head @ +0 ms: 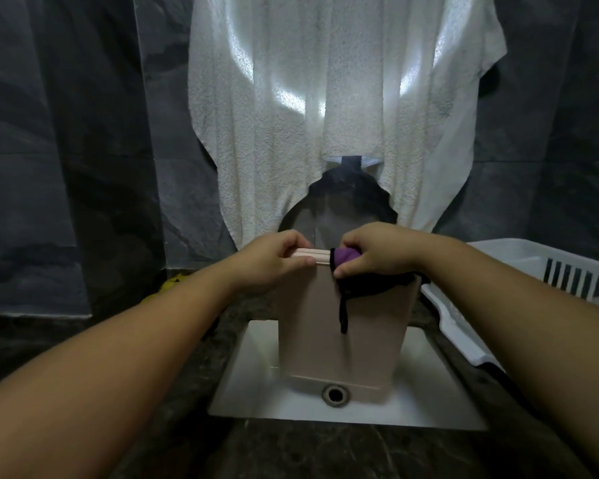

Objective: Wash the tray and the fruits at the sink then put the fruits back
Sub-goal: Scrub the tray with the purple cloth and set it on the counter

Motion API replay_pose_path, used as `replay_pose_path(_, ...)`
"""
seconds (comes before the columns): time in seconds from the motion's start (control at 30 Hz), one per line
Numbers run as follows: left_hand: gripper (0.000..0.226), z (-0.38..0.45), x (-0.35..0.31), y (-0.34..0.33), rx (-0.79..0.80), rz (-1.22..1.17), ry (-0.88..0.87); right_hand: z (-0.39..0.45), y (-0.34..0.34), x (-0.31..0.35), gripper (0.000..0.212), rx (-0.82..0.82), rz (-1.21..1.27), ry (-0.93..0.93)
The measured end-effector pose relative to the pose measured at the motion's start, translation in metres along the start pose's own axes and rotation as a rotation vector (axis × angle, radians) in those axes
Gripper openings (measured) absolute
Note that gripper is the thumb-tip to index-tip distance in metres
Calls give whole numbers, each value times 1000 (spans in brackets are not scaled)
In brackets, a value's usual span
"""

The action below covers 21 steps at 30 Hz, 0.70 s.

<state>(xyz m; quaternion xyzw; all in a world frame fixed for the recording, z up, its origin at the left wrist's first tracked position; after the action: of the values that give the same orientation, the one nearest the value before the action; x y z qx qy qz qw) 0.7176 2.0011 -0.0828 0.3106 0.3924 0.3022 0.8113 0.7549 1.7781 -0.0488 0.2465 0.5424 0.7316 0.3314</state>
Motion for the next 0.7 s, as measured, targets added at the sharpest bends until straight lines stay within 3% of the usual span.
replay_pose_path(0.13, 13, -5, 18, 9, 32, 95, 62, -15, 1, -23, 33, 31, 25, -65)
replay_pose_path(0.27, 29, 6, -2, -22, 200, 287, 20, -3, -12, -8, 34, 44, -6, -23)
replay_pose_path(0.37, 22, 7, -7, -25, 139, 239, -25, -3, -13, -4, 36, -9, 72, -21)
replay_pose_path(0.5, 19, -1, 13, -13, 55, 78, 89, -13, -4, -17, 38, -148, 261, -76)
replay_pose_path(0.7, 20, 4, 1, -31, -12, -115, 84, 2, -6, 0, 42, -181, 331, -55)
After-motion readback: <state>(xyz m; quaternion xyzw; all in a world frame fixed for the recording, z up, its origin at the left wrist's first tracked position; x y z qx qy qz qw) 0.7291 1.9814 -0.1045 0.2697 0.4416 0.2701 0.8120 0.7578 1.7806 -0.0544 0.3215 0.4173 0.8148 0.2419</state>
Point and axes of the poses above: each hand's wrist, its own z-axis towards the middle knuckle, its own y-axis out of the back of the hand, x = y × z, the point moved 2 cm from there along z, towards the middle knuckle, and after that the axes turned 3 degrees about -x, right-handed, at the moved point
